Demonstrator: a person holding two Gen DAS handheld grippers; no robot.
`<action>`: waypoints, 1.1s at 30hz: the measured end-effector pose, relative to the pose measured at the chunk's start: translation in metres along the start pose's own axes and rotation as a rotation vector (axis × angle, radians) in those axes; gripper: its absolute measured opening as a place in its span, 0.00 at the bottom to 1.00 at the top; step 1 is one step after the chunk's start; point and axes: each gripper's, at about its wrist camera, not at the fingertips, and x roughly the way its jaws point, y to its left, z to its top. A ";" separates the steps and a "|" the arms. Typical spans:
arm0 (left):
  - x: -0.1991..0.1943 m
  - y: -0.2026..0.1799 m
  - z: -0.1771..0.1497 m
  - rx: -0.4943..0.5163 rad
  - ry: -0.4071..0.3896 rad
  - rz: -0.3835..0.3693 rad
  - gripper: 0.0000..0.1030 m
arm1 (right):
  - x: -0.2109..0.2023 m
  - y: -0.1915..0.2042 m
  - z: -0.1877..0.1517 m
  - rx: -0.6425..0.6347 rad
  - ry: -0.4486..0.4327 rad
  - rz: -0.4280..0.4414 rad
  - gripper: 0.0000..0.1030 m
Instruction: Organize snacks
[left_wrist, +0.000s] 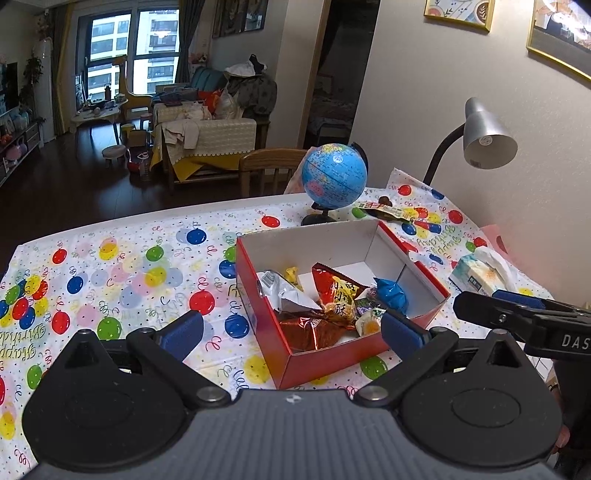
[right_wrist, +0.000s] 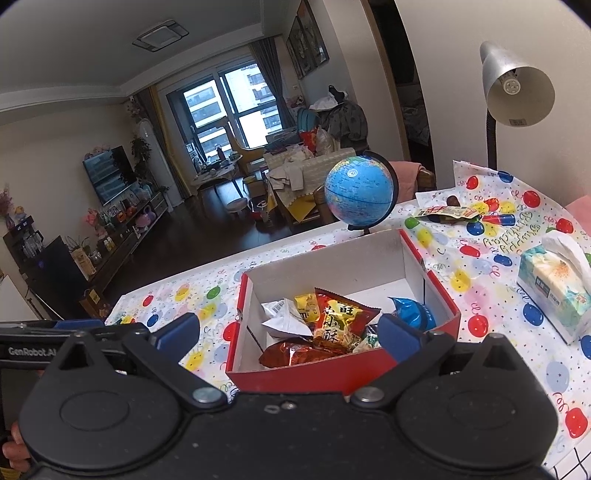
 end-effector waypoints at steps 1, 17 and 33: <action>-0.001 0.000 0.000 0.003 -0.003 0.001 1.00 | 0.000 0.000 0.000 -0.001 -0.001 0.002 1.00; -0.012 -0.007 0.000 0.019 -0.030 -0.017 1.00 | -0.002 0.014 0.000 -0.020 0.000 0.026 1.00; -0.012 -0.002 -0.002 0.011 -0.024 -0.038 1.00 | -0.002 0.018 -0.006 -0.013 0.000 0.016 1.00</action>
